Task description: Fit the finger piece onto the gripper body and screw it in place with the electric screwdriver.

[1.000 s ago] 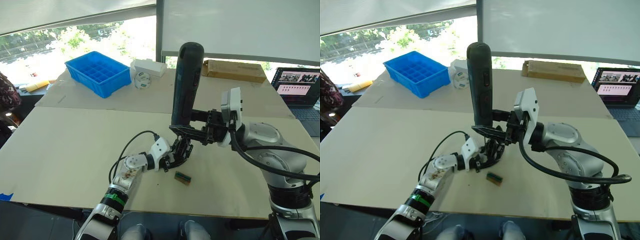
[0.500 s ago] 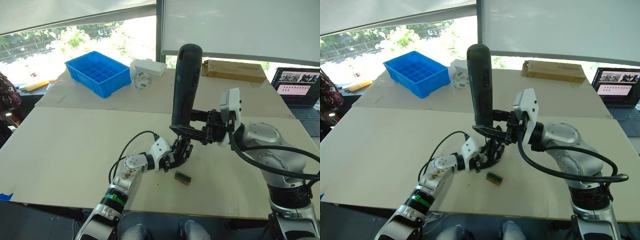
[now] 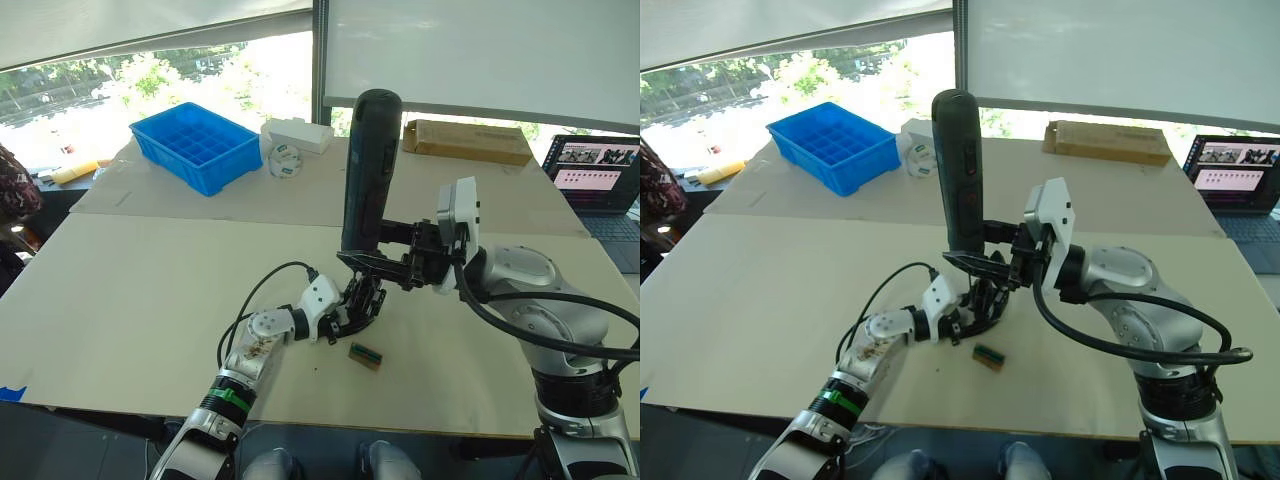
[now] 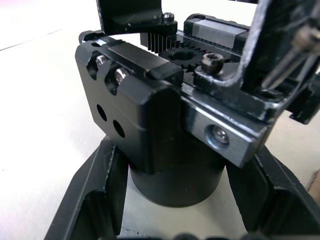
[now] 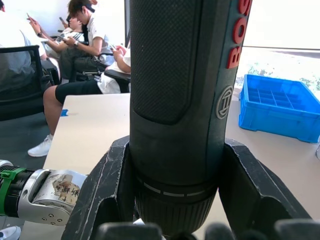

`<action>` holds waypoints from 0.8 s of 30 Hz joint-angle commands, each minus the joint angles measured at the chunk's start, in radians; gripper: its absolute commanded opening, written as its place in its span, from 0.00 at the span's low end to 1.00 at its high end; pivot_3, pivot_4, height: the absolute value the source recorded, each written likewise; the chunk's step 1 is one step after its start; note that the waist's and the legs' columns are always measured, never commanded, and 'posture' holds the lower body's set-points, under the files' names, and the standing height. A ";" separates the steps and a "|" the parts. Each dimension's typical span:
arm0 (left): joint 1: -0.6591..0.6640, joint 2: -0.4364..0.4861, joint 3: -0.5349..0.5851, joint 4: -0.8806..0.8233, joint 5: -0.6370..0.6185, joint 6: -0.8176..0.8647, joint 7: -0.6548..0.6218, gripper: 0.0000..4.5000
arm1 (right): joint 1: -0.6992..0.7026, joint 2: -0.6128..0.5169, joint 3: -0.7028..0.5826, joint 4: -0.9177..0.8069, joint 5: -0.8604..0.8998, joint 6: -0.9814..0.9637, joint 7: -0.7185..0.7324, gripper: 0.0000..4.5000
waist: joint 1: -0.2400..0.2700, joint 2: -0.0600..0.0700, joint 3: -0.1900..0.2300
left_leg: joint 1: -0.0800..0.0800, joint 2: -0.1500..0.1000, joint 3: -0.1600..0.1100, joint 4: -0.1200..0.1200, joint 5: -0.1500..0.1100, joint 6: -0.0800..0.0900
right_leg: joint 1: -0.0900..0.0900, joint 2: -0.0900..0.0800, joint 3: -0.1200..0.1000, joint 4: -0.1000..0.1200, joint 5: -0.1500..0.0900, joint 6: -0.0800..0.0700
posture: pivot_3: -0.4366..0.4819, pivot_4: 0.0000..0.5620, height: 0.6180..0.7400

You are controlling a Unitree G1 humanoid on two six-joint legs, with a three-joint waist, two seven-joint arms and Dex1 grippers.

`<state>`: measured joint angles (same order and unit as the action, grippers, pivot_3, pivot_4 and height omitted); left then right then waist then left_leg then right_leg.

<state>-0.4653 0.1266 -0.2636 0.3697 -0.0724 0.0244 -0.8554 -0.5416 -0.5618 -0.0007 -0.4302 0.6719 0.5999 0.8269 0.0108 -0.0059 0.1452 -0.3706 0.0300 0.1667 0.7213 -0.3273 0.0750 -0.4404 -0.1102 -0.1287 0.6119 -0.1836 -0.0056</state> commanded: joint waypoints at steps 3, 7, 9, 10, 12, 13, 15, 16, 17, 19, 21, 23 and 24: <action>0.024 -0.002 -0.036 0.025 0.010 0.020 -0.018 0.51 | 0.000 0.004 -0.017 -0.034 0.007 -0.028 0.001 0.43 | 0.000 0.000 0.000 | 0.000 0.000 0.000 0.000 0.000 0.000 | 0.000 0.000 0.000 0.000 0.000 0.000 | 0.48 0.27 1.00; 0.024 -0.001 -0.036 0.027 0.011 0.019 -0.018 0.51 | 0.004 0.005 -0.016 -0.035 0.007 -0.025 -0.002 0.43 | 0.000 0.000 0.000 | 0.000 0.000 0.000 0.000 0.000 0.000 | 0.000 0.000 0.000 0.000 0.000 0.000 | 0.48 0.27 1.00; 0.023 -0.001 -0.036 0.028 0.011 0.019 -0.018 0.51 | 0.007 0.006 -0.015 -0.035 0.005 -0.027 -0.003 0.43 | 0.000 0.000 0.000 | 0.000 0.000 0.000 0.000 0.000 0.000 | 0.000 0.000 0.000 0.000 0.000 0.000 | 0.48 0.27 1.00; 0.024 -0.001 -0.036 0.027 0.011 0.019 -0.018 0.51 | 0.009 0.006 -0.015 -0.035 0.003 -0.028 -0.004 0.43 | 0.000 0.000 0.000 | 0.000 0.000 0.000 0.000 0.000 0.000 | 0.000 0.000 0.000 0.000 0.000 0.000 | 0.48 0.27 1.00; 0.025 -0.001 -0.036 0.027 0.011 0.018 -0.018 0.51 | 0.010 0.007 -0.015 -0.031 -0.003 -0.034 -0.005 0.43 | 0.000 0.000 0.000 | 0.000 0.000 0.000 0.000 0.000 0.000 | 0.000 0.000 0.000 0.000 0.000 0.000 | 0.48 0.27 1.00; 0.025 -0.001 -0.036 0.027 0.011 0.018 -0.019 0.51 | 0.010 0.007 -0.015 -0.029 -0.006 -0.036 -0.005 0.43 | 0.000 0.000 0.000 | 0.000 0.000 0.000 0.000 0.000 0.000 | 0.000 0.000 0.000 0.000 0.000 0.000 | 0.48 0.27 1.00; 0.026 -0.001 -0.037 0.026 0.011 0.018 -0.019 0.51 | 0.013 0.008 -0.017 -0.028 -0.014 -0.040 -0.006 0.43 | 0.000 0.000 0.000 | 0.000 0.000 0.000 0.000 0.000 0.000 | 0.000 0.000 0.000 0.000 0.000 0.000 | 0.48 0.27 1.00; 0.024 -0.001 -0.036 0.029 0.011 0.018 -0.019 0.51 | 0.012 0.010 -0.018 -0.026 -0.017 -0.041 -0.005 0.43 | 0.000 0.000 0.000 | 0.000 0.000 0.000 0.000 0.000 0.000 | 0.000 0.000 0.000 0.000 0.000 0.000 | 0.48 0.27 1.00; 0.023 -0.002 -0.036 0.030 0.011 0.017 -0.019 0.51 | 0.012 0.011 -0.018 -0.024 -0.020 -0.042 -0.004 0.43 | 0.000 0.000 0.000 | 0.000 0.000 0.000 0.000 0.000 0.000 | 0.000 0.000 0.000 0.000 0.000 0.000 | 0.48 0.27 1.00; 0.023 -0.002 -0.036 0.031 0.011 0.017 -0.019 0.51 | 0.013 0.013 -0.019 -0.022 -0.023 -0.043 -0.003 0.43 | 0.000 0.000 0.000 | 0.000 0.000 0.000 0.000 0.000 0.000 | 0.000 0.000 0.000 0.000 0.000 0.000 | 0.48 0.27 1.00; 0.022 -0.002 -0.035 0.032 0.011 0.017 -0.019 0.51 | 0.017 0.017 -0.019 -0.020 -0.028 -0.047 -0.005 0.43 | 0.000 0.000 0.000 | 0.000 0.000 0.000 0.000 0.000 0.000 | 0.000 0.000 0.000 0.000 0.000 0.000 | 0.48 0.27 1.00; 0.020 -0.002 -0.035 0.033 0.011 0.016 -0.018 0.51 | 0.024 0.023 -0.017 -0.017 -0.035 -0.053 -0.008 0.43 | 0.000 0.000 0.000 | 0.000 0.000 0.000 0.000 0.000 0.000 | 0.000 0.000 0.000 0.000 0.000 0.000 | 0.48 0.27 1.00; 0.021 -0.002 -0.035 0.032 0.011 0.016 -0.018 0.51 | 0.029 0.027 -0.017 -0.016 -0.039 -0.057 -0.010 0.43 | 0.000 0.000 0.000 | 0.000 0.000 0.000 0.000 0.000 0.000 | 0.000 0.000 0.000 0.000 0.000 0.000 | 0.48 0.27 1.00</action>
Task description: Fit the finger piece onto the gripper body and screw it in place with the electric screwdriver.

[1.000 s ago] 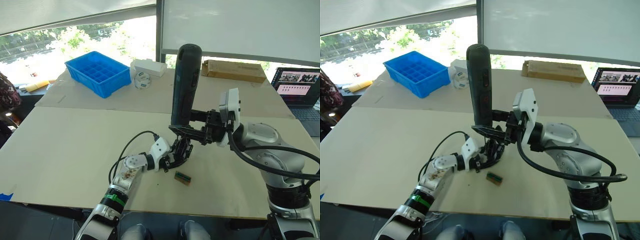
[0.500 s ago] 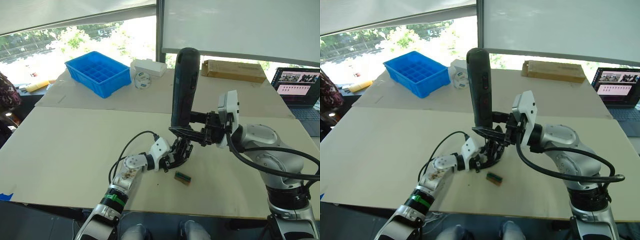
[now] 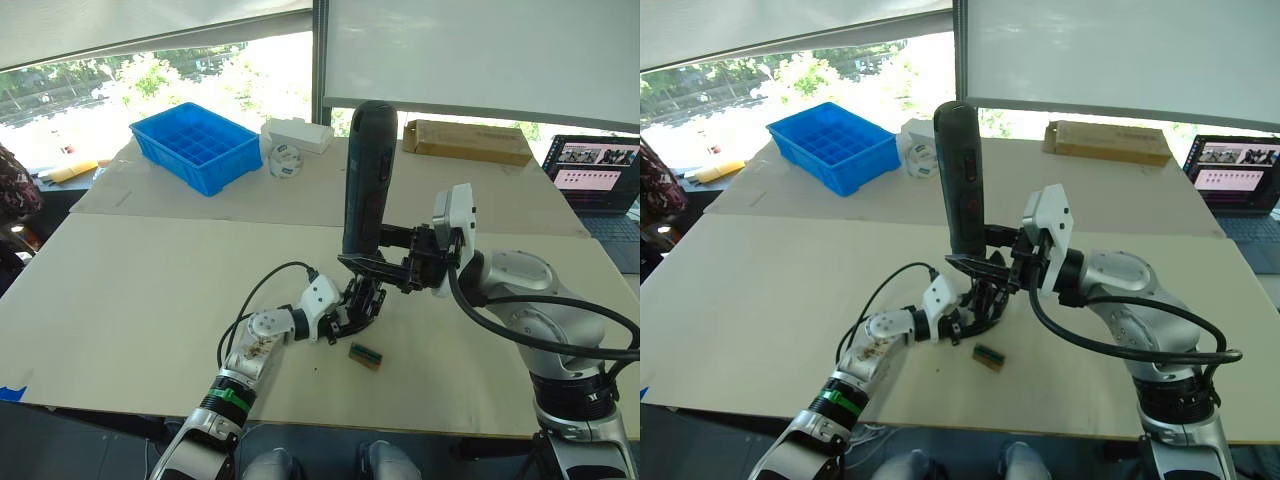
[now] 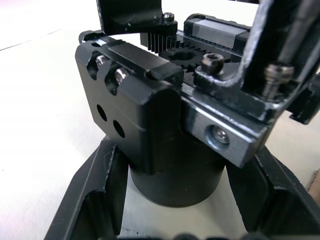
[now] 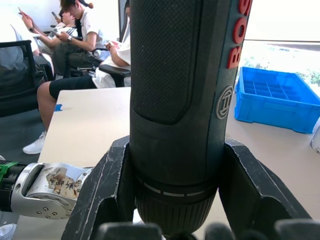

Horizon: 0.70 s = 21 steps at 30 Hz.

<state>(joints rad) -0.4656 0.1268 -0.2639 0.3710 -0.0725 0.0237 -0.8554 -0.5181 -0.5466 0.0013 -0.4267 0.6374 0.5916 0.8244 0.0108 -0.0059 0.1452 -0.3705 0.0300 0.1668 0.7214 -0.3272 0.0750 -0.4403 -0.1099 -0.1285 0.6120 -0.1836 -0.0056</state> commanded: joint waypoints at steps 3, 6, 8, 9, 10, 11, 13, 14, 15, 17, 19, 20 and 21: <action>0.021 -0.001 -0.034 0.030 0.010 0.018 -0.018 0.51 | 0.020 0.021 -0.015 -0.012 -0.017 -0.064 -0.009 0.43 | 0.000 0.000 0.000 | 0.000 0.000 0.000 0.000 0.000 0.000 | 0.000 0.000 0.000 0.000 0.000 0.000 | 0.48 0.27 1.00; 0.022 0.000 -0.033 0.028 0.010 0.020 -0.018 0.51 | 0.030 0.026 -0.014 -0.009 -0.023 -0.073 -0.011 0.43 | -0.001 0.000 0.000 | 0.000 0.000 0.000 0.000 0.000 0.000 | 0.000 0.000 0.000 0.000 0.000 0.000 | 0.48 0.27 1.00; 0.021 0.000 -0.033 0.029 0.010 0.020 -0.018 0.51 | 0.035 0.028 -0.013 -0.007 -0.026 -0.075 -0.010 0.43 | -0.001 0.000 0.000 | 0.000 0.000 0.000 0.000 0.000 0.000 | 0.000 0.001 0.000 0.000 0.000 0.000 | 0.48 0.27 1.00; 0.020 0.000 -0.033 0.030 0.010 0.019 -0.017 0.51 | 0.038 0.029 -0.012 -0.006 -0.028 -0.075 -0.010 0.43 | -0.001 0.000 0.000 | 0.000 0.000 0.000 0.000 0.000 0.000 | 0.000 0.001 0.000 0.000 0.000 0.000 | 0.48 0.27 1.00; 0.020 0.000 -0.032 0.031 0.010 0.019 -0.017 0.51 | 0.043 0.029 -0.010 -0.006 -0.030 -0.077 -0.009 0.43 | -0.001 0.000 0.000 | 0.000 0.000 0.000 0.000 0.000 0.000 | 0.000 0.001 0.001 0.000 0.000 0.000 | 0.48 0.27 1.00; 0.019 0.001 -0.032 0.031 0.010 0.019 -0.017 0.51 | 0.047 0.029 -0.009 -0.005 -0.032 -0.078 -0.009 0.43 | -0.001 0.000 0.000 | 0.000 0.000 0.000 0.000 0.000 0.000 | 0.000 0.001 0.001 0.000 0.000 0.000 | 0.48 0.27 1.00; 0.020 0.001 -0.032 0.030 0.010 0.019 -0.016 0.51 | 0.058 0.027 -0.007 -0.007 -0.030 -0.075 -0.010 0.43 | -0.001 0.000 0.000 | 0.001 0.000 0.000 0.000 0.000 0.000 | 0.001 0.001 0.001 0.000 0.000 0.000 | 0.48 0.27 1.00; 0.019 0.001 -0.031 0.032 0.010 0.018 -0.015 0.51 | 0.065 0.027 -0.003 -0.008 -0.031 -0.074 -0.010 0.43 | -0.001 0.000 0.000 | 0.001 0.000 0.000 0.000 0.000 0.000 | 0.001 0.001 0.001 0.000 0.000 0.000 | 0.48 0.27 1.00; 0.018 0.001 -0.031 0.033 0.011 0.017 -0.015 0.51 | 0.070 0.027 -0.001 -0.008 -0.031 -0.074 -0.011 0.43 | -0.001 0.000 0.000 | 0.001 0.000 0.000 0.000 0.000 0.000 | 0.001 0.001 0.001 0.000 0.000 0.000 | 0.48 0.27 1.00; 0.018 0.001 -0.030 0.033 0.011 0.017 -0.014 0.51 | 0.084 0.028 0.006 -0.010 -0.032 -0.069 -0.016 0.43 | -0.001 0.000 0.000 | 0.001 0.000 0.000 0.000 0.000 0.000 | 0.001 0.001 0.001 0.000 0.000 0.000 | 0.48 0.27 1.00; 0.019 0.002 -0.030 0.031 0.010 0.018 -0.014 0.51 | 0.096 0.031 0.011 -0.012 -0.033 -0.060 -0.028 0.43 | -0.001 0.000 0.000 | 0.002 0.000 0.000 0.000 0.000 0.000 | 0.001 0.001 0.001 0.000 0.000 0.000 | 0.48 0.27 1.00; 0.018 0.002 -0.030 0.033 0.010 0.017 -0.014 0.51 | 0.098 0.031 0.013 -0.010 -0.035 -0.059 -0.032 0.43 | -0.001 0.000 0.000 | 0.002 0.000 0.000 0.000 0.000 0.000 | 0.001 0.001 0.001 0.000 0.000 0.000 | 0.48 0.27 1.00; 0.017 0.002 -0.030 0.034 0.010 0.017 -0.015 0.51 | 0.101 0.030 0.017 -0.009 -0.037 -0.053 -0.039 0.43 | -0.001 0.000 -0.001 | 0.002 0.000 0.000 0.000 0.000 0.000 | 0.002 0.001 0.001 0.000 0.000 0.000 | 0.48 0.27 1.00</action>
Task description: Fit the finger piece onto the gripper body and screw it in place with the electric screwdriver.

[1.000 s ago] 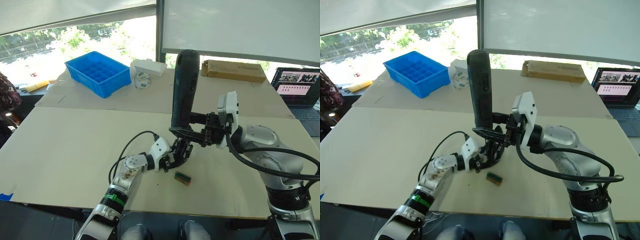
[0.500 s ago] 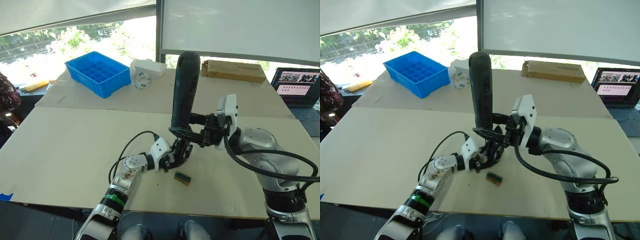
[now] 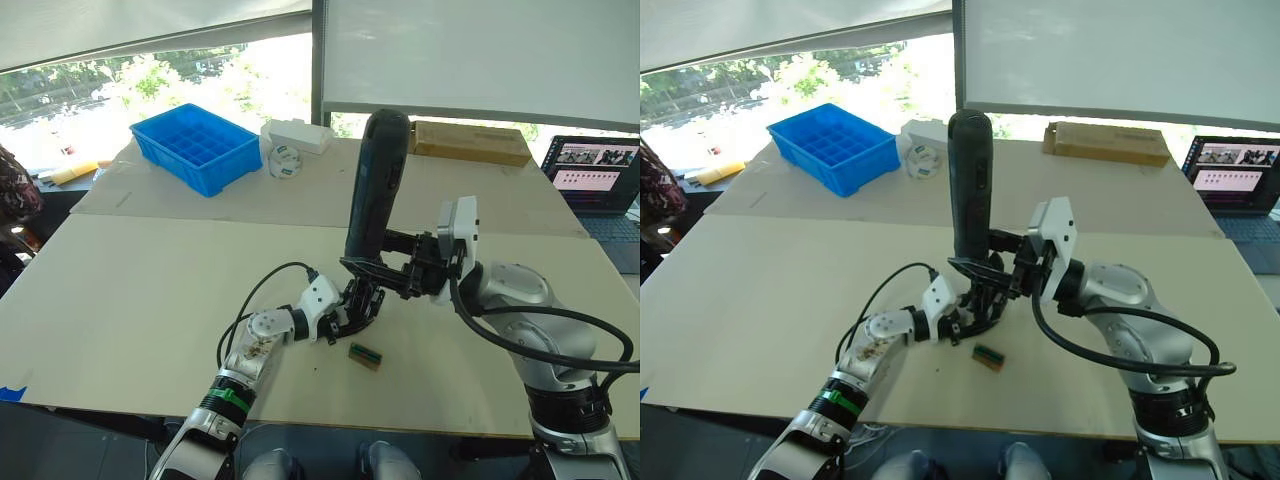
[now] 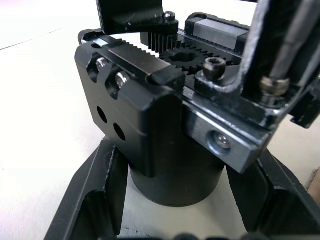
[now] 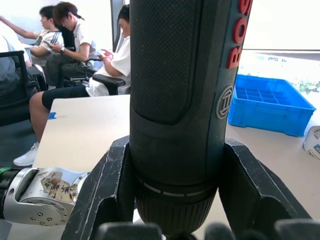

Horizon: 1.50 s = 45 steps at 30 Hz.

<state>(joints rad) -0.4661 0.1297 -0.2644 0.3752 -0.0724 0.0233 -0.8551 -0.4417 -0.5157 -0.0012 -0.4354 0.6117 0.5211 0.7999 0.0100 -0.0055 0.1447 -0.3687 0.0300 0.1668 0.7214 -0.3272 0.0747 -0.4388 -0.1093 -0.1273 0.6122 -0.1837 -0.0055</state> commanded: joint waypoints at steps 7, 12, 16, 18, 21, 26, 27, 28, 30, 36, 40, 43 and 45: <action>0.017 -0.001 -0.030 0.033 0.011 0.015 -0.016 0.51 | 0.064 0.008 0.053 0.008 -0.039 0.041 -0.072 0.43 | 0.000 0.000 -0.006 | 0.001 0.000 0.000 0.000 0.000 0.000 | 0.000 0.000 0.000 0.000 0.000 0.000 | 0.48 0.27 1.00; 0.022 0.006 -0.028 0.029 0.010 0.015 -0.017 0.51 | 0.082 -0.011 0.075 0.011 -0.047 0.055 -0.084 0.43 | -0.001 -0.001 -0.014 | 0.001 0.000 0.000 -0.001 0.000 0.000 | 0.001 -0.001 0.001 0.000 0.000 0.000 | 0.48 0.27 1.00; 0.027 0.009 -0.029 0.026 0.009 0.016 -0.018 0.51 | 0.088 -0.020 0.088 0.017 -0.059 0.066 -0.101 0.43 | -0.002 0.000 -0.019 | 0.002 0.000 0.000 -0.001 0.000 0.000 | 0.001 -0.001 0.001 0.000 0.000 -0.001 | 0.48 0.27 1.00; 0.027 0.007 -0.031 0.026 0.009 0.016 -0.016 0.51 | 0.084 -0.019 0.093 0.025 -0.065 0.070 -0.113 0.43 | -0.003 0.000 -0.021 | 0.002 0.001 0.000 -0.002 0.000 0.000 | 0.001 -0.001 0.000 0.000 -0.001 -0.001 | 0.48 0.27 1.00; 0.026 0.003 -0.033 0.027 0.009 0.015 -0.014 0.51 | 0.077 -0.017 0.099 0.032 -0.066 0.068 -0.120 0.43 | -0.003 0.001 -0.022 | 0.002 0.001 0.000 -0.002 0.000 0.000 | 0.001 -0.001 0.001 0.000 -0.001 -0.001 | 0.48 0.27 1.00; 0.024 0.001 -0.032 0.031 0.009 0.013 -0.012 0.51 | 0.069 -0.022 0.100 0.030 -0.060 0.062 -0.120 0.43 | -0.003 0.001 -0.022 | 0.002 0.001 0.000 -0.002 0.000 0.000 | 0.001 -0.001 0.000 -0.001 -0.001 -0.002 | 0.48 0.27 1.00; 0.024 0.001 -0.032 0.032 0.008 0.013 -0.012 0.51 | 0.067 -0.023 0.099 0.030 -0.058 0.060 -0.118 0.43 | -0.002 0.001 -0.022 | 0.002 0.001 0.000 -0.002 0.000 0.000 | 0.001 -0.002 0.000 -0.001 -0.001 -0.002 | 0.48 0.27 1.00; 0.024 0.000 -0.032 0.033 0.008 0.013 -0.011 0.51 | 0.066 -0.025 0.097 0.028 -0.057 0.059 -0.117 0.43 | -0.002 0.001 -0.022 | 0.002 0.001 0.000 -0.002 0.000 0.000 | 0.001 -0.002 0.000 -0.001 -0.001 -0.002 | 0.48 0.27 1.00; 0.024 0.000 -0.032 0.033 0.008 0.013 -0.011 0.51 | 0.061 -0.028 0.094 0.025 -0.053 0.054 -0.113 0.43 | -0.002 0.001 -0.022 | 0.002 0.001 0.000 -0.002 0.000 0.000 | 0.001 -0.002 0.000 -0.001 -0.001 -0.002 | 0.48 0.27 1.00; 0.023 0.000 -0.031 0.035 0.008 0.013 -0.008 0.51 | 0.023 -0.038 0.066 -0.004 -0.031 0.031 -0.087 0.43 | -0.002 0.001 -0.022 | 0.002 0.001 -0.001 -0.002 0.000 0.000 | 0.001 -0.003 0.000 -0.001 -0.001 -0.002 | 0.48 0.27 1.00; 0.024 0.000 -0.029 0.035 0.008 0.005 -0.006 0.51 | -0.021 -0.068 0.014 -0.043 0.024 0.020 -0.035 0.43 | -0.001 0.001 -0.022 | 0.001 0.001 -0.001 -0.002 0.000 0.000 | 0.000 -0.003 0.000 -0.001 -0.001 -0.002 | 0.48 0.27 1.00; 0.022 0.002 -0.024 0.040 0.007 0.000 -0.002 0.51 | -0.067 -0.086 -0.024 -0.045 0.063 0.018 -0.013 0.43 | 0.000 0.001 -0.021 | 0.000 0.001 -0.001 -0.002 0.000 0.000 | -0.001 -0.003 -0.001 -0.001 -0.001 -0.002 | 0.48 0.27 1.00; 0.021 0.004 -0.022 0.046 0.008 -0.005 0.003 0.51 | -0.100 -0.087 -0.047 -0.045 0.088 0.005 0.003 0.43 | 0.000 0.001 -0.020 | -0.001 0.001 -0.001 -0.002 0.000 0.000 | -0.002 -0.003 -0.001 -0.001 -0.001 -0.002 | 0.48 0.27 1.00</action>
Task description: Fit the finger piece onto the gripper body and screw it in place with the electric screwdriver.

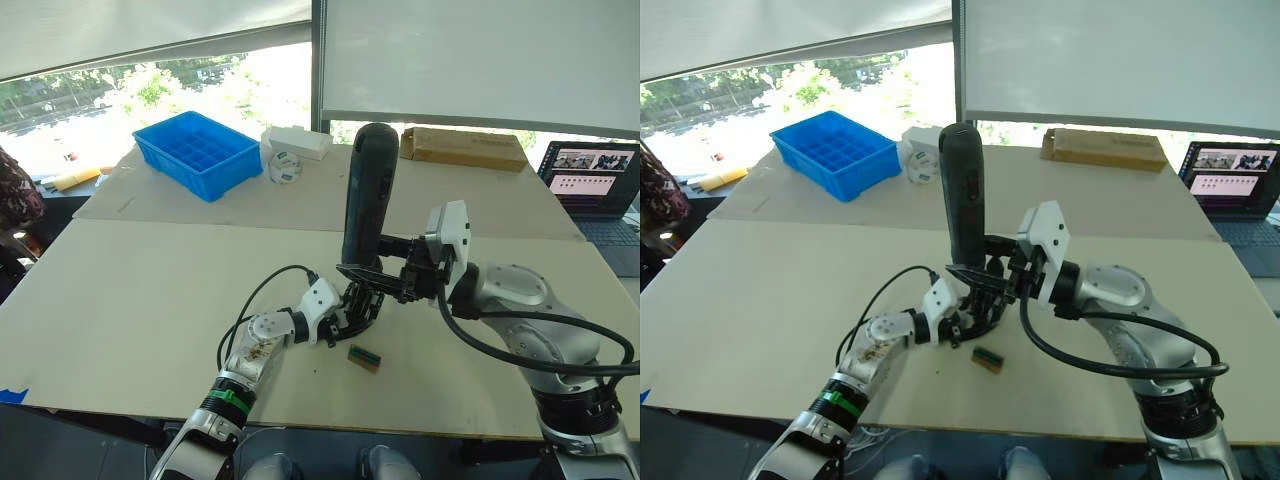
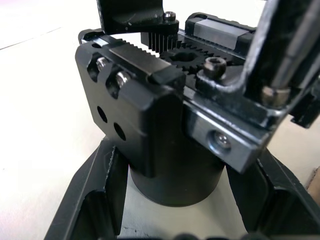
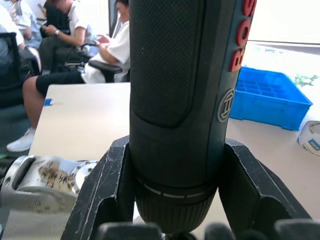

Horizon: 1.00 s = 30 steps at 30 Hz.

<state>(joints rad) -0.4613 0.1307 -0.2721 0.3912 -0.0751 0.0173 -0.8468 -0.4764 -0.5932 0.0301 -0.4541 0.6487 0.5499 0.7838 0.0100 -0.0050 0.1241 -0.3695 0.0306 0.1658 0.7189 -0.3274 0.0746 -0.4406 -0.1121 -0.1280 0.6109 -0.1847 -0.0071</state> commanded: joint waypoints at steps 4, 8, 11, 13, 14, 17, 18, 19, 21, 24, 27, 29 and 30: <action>0.018 0.000 -0.012 0.056 0.019 -0.020 0.014 0.51 | -0.146 0.013 -0.162 -0.051 0.187 -0.035 0.046 0.43 | 0.001 0.000 0.001 | 0.000 0.000 0.000 0.000 0.000 0.000 | 0.000 0.000 -0.001 0.000 0.000 0.000 | 0.48 0.27 1.00; 0.012 -0.009 -0.009 0.078 0.023 -0.041 0.034 0.51 | -0.145 0.000 -0.189 -0.077 0.223 -0.017 0.048 0.43 | 0.002 0.000 0.001 | 0.000 0.000 -0.001 0.000 0.000 0.000 | 0.001 -0.002 -0.001 0.000 0.000 0.000 | 0.48 0.27 1.00; 0.005 -0.015 -0.006 0.092 0.020 -0.056 0.037 0.51 | -0.128 -0.023 -0.208 -0.101 0.254 0.000 0.045 0.43 | 0.003 0.000 0.001 | 0.000 0.000 -0.001 0.000 0.000 0.001 | 0.001 -0.003 -0.001 0.000 0.000 0.000 | 0.48 0.27 1.00; 0.000 -0.017 0.000 0.096 0.009 -0.059 0.029 0.51 | -0.117 -0.052 -0.236 -0.127 0.297 0.025 0.035 0.43 | 0.005 0.000 0.001 | 0.000 0.000 -0.001 0.001 -0.001 0.001 | 0.001 -0.005 -0.001 0.000 0.001 0.000 | 0.48 0.27 1.00; -0.002 -0.016 0.006 0.096 0.002 -0.056 0.026 0.51 | -0.113 -0.075 -0.257 -0.140 0.329 0.043 0.027 0.43 | 0.005 0.001 0.001 | 0.000 0.000 -0.001 0.001 -0.001 0.001 | 0.001 -0.006 -0.001 0.000 0.001 0.000 | 0.48 0.27 1.00; 0.000 -0.006 0.022 0.088 -0.015 -0.043 0.010 0.81 | -0.103 -0.143 -0.299 -0.164 0.395 0.088 0.013 0.43 | 0.004 0.001 0.002 | 0.000 -0.001 -0.001 0.001 -0.001 0.002 | 0.001 -0.007 -0.001 0.000 0.001 0.000 | 0.48 0.27 1.00; 0.002 -0.002 0.025 0.084 -0.020 -0.038 0.003 0.92 | -0.101 -0.160 -0.306 -0.167 0.410 0.099 0.010 0.43 | 0.003 0.001 0.002 | 0.000 -0.001 -0.002 0.001 -0.001 0.002 | 0.001 -0.008 0.000 0.000 0.001 0.000 | 0.48 0.27 1.00; 0.006 0.006 0.036 0.076 -0.028 -0.037 0.000 0.99 | -0.098 -0.191 -0.327 -0.169 0.439 0.118 0.004 0.43 | 0.002 0.001 0.002 | 0.000 -0.001 -0.001 0.000 -0.001 0.002 | 0.001 -0.008 0.000 0.000 0.001 0.000 | 0.48 0.27 1.00; 0.018 0.031 0.051 0.050 -0.042 -0.030 -0.013 0.99 | -0.093 -0.248 -0.378 -0.166 0.500 0.152 -0.009 0.43 | -0.001 0.000 0.002 | -0.001 0.000 -0.002 0.000 -0.001 0.002 | 0.000 -0.008 0.000 0.000 0.000 0.000 | 0.48 0.27 1.00; 0.048 0.094 0.089 -0.020 -0.083 -0.029 -0.053 0.99 | -0.049 -0.365 -0.497 -0.130 0.602 0.233 -0.014 0.43 | -0.004 -0.001 0.003 | 0.000 0.000 -0.002 -0.002 -0.001 0.001 | 0.000 -0.007 0.002 0.000 0.000 -0.001 | 0.48 0.27 1.00; 0.087 0.173 0.137 -0.109 -0.156 0.008 -0.123 0.99 | 0.056 -0.489 -0.630 -0.078 0.662 0.340 0.039 0.43 | -0.005 -0.001 0.004 | 0.000 0.000 -0.002 -0.004 0.000 0.000 | 0.000 -0.007 0.002 0.000 -0.001 -0.002 | 0.48 0.27 1.00; 0.117 0.250 0.178 -0.157 -0.213 0.040 -0.195 0.99 | 0.165 -0.579 -0.728 -0.028 0.640 0.448 0.085 0.43 | -0.002 -0.001 0.005 | 0.000 0.001 -0.002 -0.004 0.000 0.000 | -0.001 -0.006 0.002 -0.001 -0.001 -0.003 | 0.48 0.27 1.00; 0.129 0.293 0.197 -0.172 -0.237 0.053 -0.236 0.99 | 0.226 -0.625 -0.766 -0.003 0.608 0.506 0.109 0.43 | -0.001 -0.001 0.006 | -0.001 0.001 -0.002 -0.004 0.000 0.000 | -0.001 -0.006 0.002 -0.001 -0.001 -0.003 | 0.48 0.27 1.00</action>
<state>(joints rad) -0.3415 0.3885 -0.1166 0.2648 -0.2632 0.0491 -1.0237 -0.2737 -1.1769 -0.6443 -0.4887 1.2729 0.9810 0.8563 0.0093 -0.0064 0.1296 -0.3699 0.0316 0.1638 0.7147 -0.3271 0.0742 -0.4417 -0.1179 -0.1261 0.6102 -0.1861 -0.0103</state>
